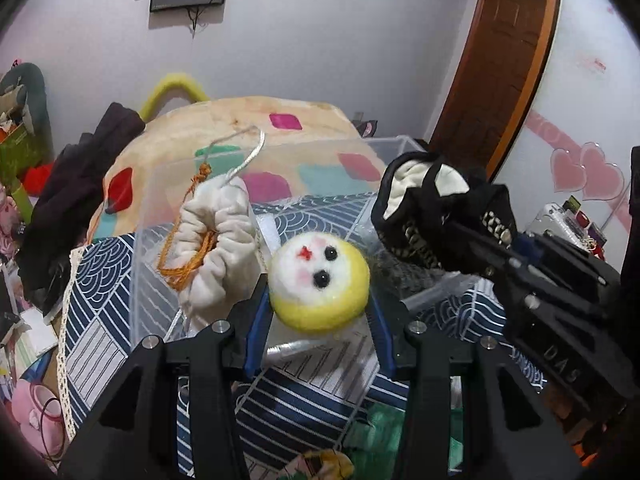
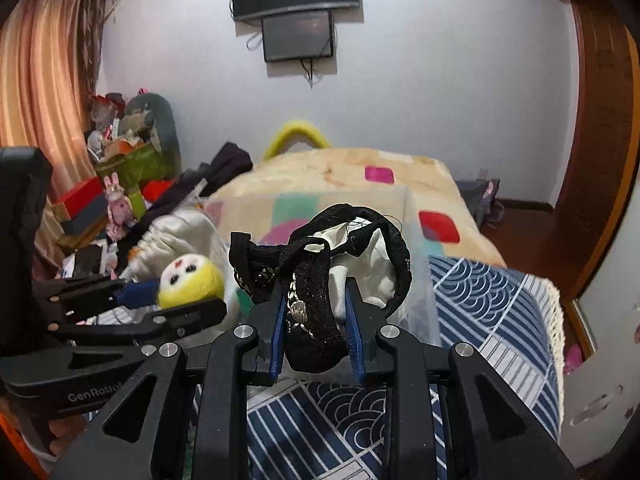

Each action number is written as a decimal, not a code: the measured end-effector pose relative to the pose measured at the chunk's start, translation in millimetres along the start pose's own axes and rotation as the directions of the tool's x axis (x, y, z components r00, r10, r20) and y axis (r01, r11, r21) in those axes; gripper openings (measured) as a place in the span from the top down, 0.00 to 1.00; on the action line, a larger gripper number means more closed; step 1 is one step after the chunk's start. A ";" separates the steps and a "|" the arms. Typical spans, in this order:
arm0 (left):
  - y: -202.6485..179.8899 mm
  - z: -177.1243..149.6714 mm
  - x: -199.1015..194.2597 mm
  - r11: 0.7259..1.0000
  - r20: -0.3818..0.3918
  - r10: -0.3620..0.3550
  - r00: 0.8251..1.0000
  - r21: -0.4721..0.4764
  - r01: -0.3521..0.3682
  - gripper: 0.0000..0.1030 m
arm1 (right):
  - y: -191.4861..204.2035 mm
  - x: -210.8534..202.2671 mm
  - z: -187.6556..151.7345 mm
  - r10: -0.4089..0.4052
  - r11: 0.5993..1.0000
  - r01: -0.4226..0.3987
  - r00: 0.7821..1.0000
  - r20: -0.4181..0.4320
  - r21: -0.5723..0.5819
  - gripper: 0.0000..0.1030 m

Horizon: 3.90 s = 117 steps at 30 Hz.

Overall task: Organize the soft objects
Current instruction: 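Grasp the yellow plush ball with the left tool while the right carries the black bag into the box, then grasp the green knit glove with the right tool while the left grasps the floral cloth, then lower the floral cloth into the box with the left tool while the right drops the green glove in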

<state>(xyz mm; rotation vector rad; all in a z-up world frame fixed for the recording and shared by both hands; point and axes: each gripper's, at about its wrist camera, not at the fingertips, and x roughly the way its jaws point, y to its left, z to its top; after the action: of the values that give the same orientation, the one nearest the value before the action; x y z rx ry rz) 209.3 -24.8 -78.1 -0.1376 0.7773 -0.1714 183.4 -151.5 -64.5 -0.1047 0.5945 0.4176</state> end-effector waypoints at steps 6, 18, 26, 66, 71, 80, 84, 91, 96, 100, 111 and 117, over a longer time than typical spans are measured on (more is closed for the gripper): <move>6.6 0.0 8.1 0.999 -0.009 0.000 1.000 -0.038 0.000 0.51 | -2.8 3.3 -2.0 0.003 1.000 -0.003 1.000 -0.015 0.002 0.75; 8.4 -4.9 -4.8 0.999 0.002 0.005 1.000 -0.048 -0.005 0.40 | -7.8 -8.5 -2.9 0.008 1.000 -0.008 0.999 -0.034 0.013 0.56; -7.5 -13.5 -43.2 1.000 0.068 0.009 0.998 0.025 -0.010 0.33 | -4.0 -44.5 0.0 -0.003 1.000 0.004 0.999 0.047 -0.005 0.47; -1.7 -140.5 -39.3 1.000 -0.118 -0.028 0.993 0.003 0.029 0.24 | 35.1 -23.9 -97.3 0.073 0.995 -0.083 0.979 -0.190 -0.047 0.83; -1.6 -140.6 -37.7 0.999 -0.120 -0.038 0.992 -0.003 0.038 0.52 | 29.0 -36.5 -87.6 0.009 0.998 -0.016 0.991 -0.134 -0.057 0.84; -10.2 -138.6 -47.8 0.999 -0.092 -0.039 0.995 0.035 0.042 0.88 | 22.5 -51.0 -68.2 -0.033 0.999 0.031 0.998 -0.061 -0.036 0.83; -10.0 -131.5 -60.5 0.999 -0.050 -0.021 0.999 0.045 0.023 0.88 | 21.3 -57.9 -60.3 -0.039 0.999 0.038 0.999 -0.035 -0.033 0.83; -1.5 -106.8 -83.5 0.999 0.048 0.006 0.999 0.035 -0.008 0.88 | 18.0 -68.6 -38.8 -0.041 0.999 0.042 0.999 0.033 -0.033 0.83; 2.4 -77.5 -92.1 0.999 0.118 0.020 0.993 0.032 -0.024 0.88 | 14.5 -65.0 -22.7 -0.047 0.999 0.048 0.996 0.078 -0.020 0.83; 2.3 -54.6 -97.4 0.998 0.174 0.027 0.984 0.045 -0.036 0.88 | 10.9 -57.8 -7.4 -0.037 0.999 0.037 0.994 0.107 -0.005 0.83; -4.4 -3.5 -69.8 0.997 0.224 0.017 0.974 0.073 -0.034 0.88 | 14.3 -27.1 30.4 -0.058 0.998 0.057 0.983 0.174 0.010 0.83; 3.3 12.1 -30.6 0.998 0.173 0.029 0.984 0.055 -0.039 0.88 | 16.1 7.9 36.8 -0.075 0.997 0.073 0.988 0.133 0.021 0.83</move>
<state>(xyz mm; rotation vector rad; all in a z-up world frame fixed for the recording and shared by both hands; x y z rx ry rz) 196.8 -14.6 -49.2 -0.0832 0.6013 -0.1475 201.9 -126.2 -38.1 -0.0830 0.4605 0.3447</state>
